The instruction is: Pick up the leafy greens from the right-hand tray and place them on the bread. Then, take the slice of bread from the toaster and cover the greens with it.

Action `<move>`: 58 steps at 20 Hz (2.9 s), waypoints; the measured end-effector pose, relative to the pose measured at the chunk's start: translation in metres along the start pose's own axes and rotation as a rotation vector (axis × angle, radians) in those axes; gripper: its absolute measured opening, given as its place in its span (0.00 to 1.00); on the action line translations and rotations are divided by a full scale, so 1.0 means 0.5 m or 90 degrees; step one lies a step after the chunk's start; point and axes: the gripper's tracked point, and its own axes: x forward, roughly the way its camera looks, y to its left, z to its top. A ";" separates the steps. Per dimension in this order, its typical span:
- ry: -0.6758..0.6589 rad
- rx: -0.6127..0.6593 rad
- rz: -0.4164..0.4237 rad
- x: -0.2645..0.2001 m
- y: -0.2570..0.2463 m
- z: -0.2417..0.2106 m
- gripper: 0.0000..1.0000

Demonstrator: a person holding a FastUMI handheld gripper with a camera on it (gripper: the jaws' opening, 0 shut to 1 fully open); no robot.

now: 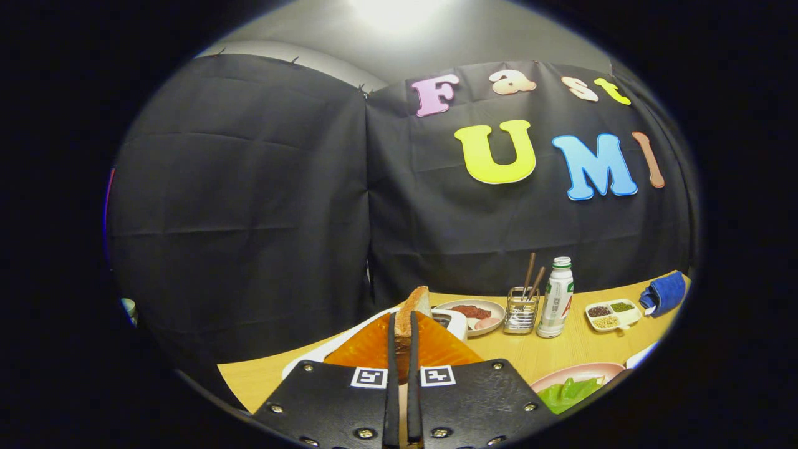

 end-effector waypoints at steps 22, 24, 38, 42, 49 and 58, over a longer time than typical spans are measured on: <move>0.012 0.088 -0.123 -0.175 -0.289 -0.044 0.05; 0.024 0.101 -0.141 -0.185 -0.312 -0.073 0.05; 0.084 0.105 -0.218 -0.246 -0.399 -0.192 0.05; 0.109 0.100 -0.244 -0.258 -0.433 -0.222 0.05; 0.148 0.092 -0.261 -0.264 -0.454 -0.255 0.05; 0.150 0.081 -0.268 -0.263 -0.454 -0.255 0.08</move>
